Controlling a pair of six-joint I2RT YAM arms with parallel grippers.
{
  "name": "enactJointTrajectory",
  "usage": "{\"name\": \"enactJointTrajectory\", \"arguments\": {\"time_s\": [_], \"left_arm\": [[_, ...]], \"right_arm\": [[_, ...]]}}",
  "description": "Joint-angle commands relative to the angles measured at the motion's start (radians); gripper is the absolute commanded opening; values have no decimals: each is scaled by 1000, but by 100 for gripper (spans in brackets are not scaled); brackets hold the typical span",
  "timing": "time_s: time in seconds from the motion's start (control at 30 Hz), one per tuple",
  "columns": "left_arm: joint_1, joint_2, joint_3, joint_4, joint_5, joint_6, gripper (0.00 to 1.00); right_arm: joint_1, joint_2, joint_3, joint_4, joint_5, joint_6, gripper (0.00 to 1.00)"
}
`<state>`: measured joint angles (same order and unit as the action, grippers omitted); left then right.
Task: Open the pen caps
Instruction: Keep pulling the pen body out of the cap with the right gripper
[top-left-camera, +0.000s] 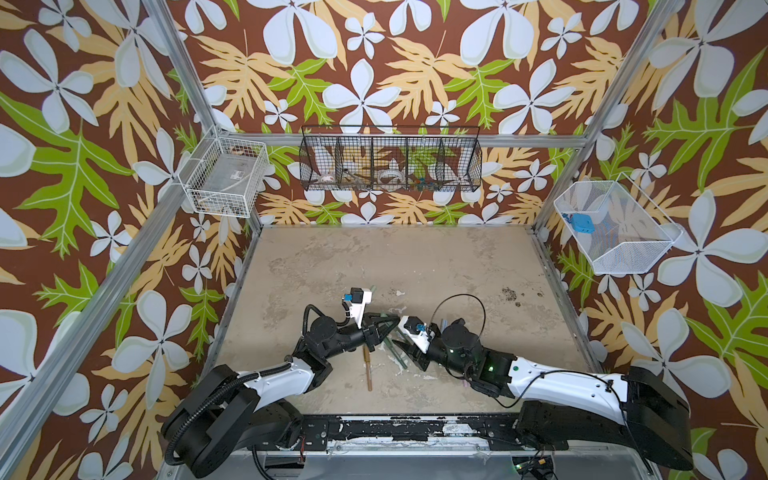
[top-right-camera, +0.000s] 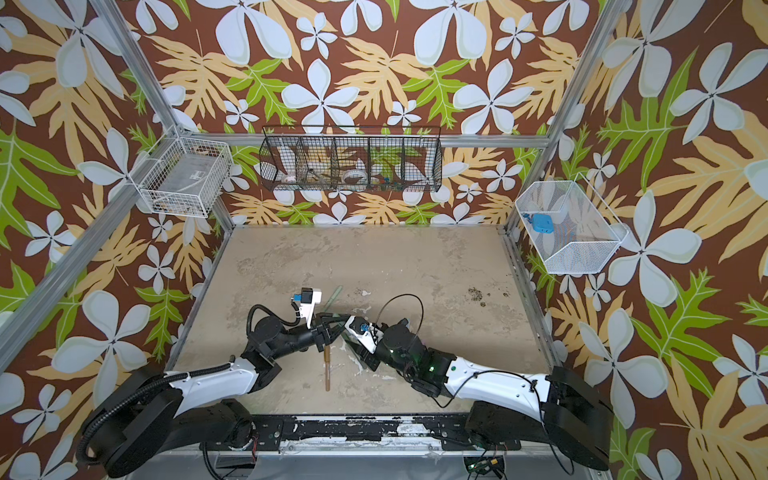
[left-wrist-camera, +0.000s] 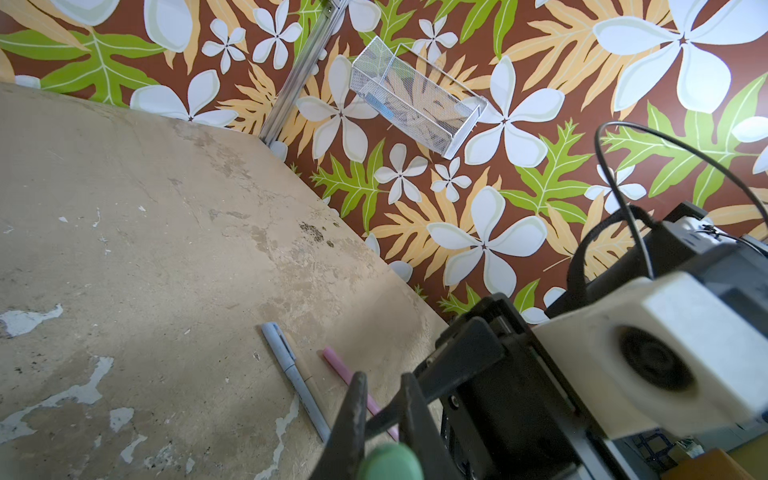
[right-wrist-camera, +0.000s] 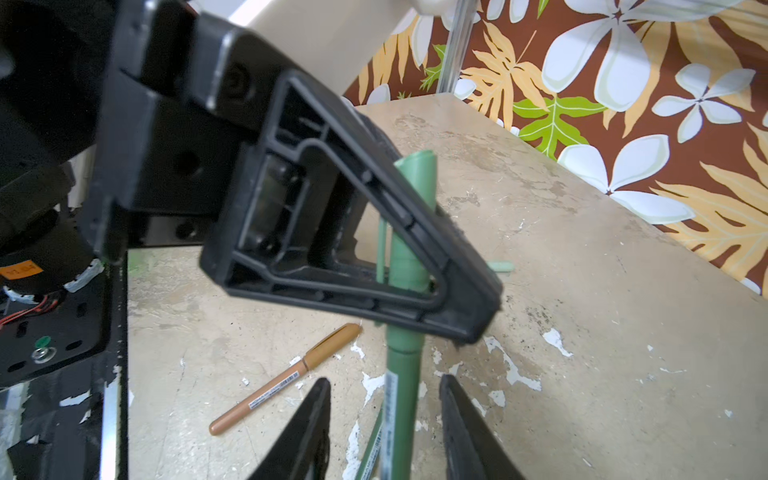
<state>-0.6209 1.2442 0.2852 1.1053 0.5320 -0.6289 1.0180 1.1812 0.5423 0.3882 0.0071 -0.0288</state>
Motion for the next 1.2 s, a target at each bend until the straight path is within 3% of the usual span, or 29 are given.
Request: {"name": "enactJointTrajectory", "arguments": {"time_s": [0.0, 0.43, 0.67, 0.7, 0.8, 0.97, 1.03, 1.1, 1.17], "left_arm": [[-3, 16, 9, 69, 45, -21, 0], [-2, 46, 21, 87, 75, -32, 0], [-1, 26, 19, 66, 58, -22, 0], [-3, 26, 19, 65, 54, -25, 0], [-2, 19, 12, 58, 18, -34, 0], [4, -27, 1, -11, -69, -18, 0], [19, -52, -11, -16, -88, -24, 0], [43, -74, -29, -3, -92, -42, 0], [58, -90, -44, 11, -96, -55, 0]], "right_arm": [[-22, 7, 1, 42, -29, 25, 38], [-33, 53, 27, 51, -102, 34, 25], [-34, 72, 38, 36, -103, 21, 0], [-33, 73, 37, 37, -95, 19, 0], [-27, 75, 29, 45, -32, 33, 0], [85, 117, 53, 22, 322, 10, 0], [122, 135, 66, 23, 411, -2, 0], [133, 153, 79, 7, 403, -1, 0], [125, 151, 74, 9, 305, 4, 0]]}}
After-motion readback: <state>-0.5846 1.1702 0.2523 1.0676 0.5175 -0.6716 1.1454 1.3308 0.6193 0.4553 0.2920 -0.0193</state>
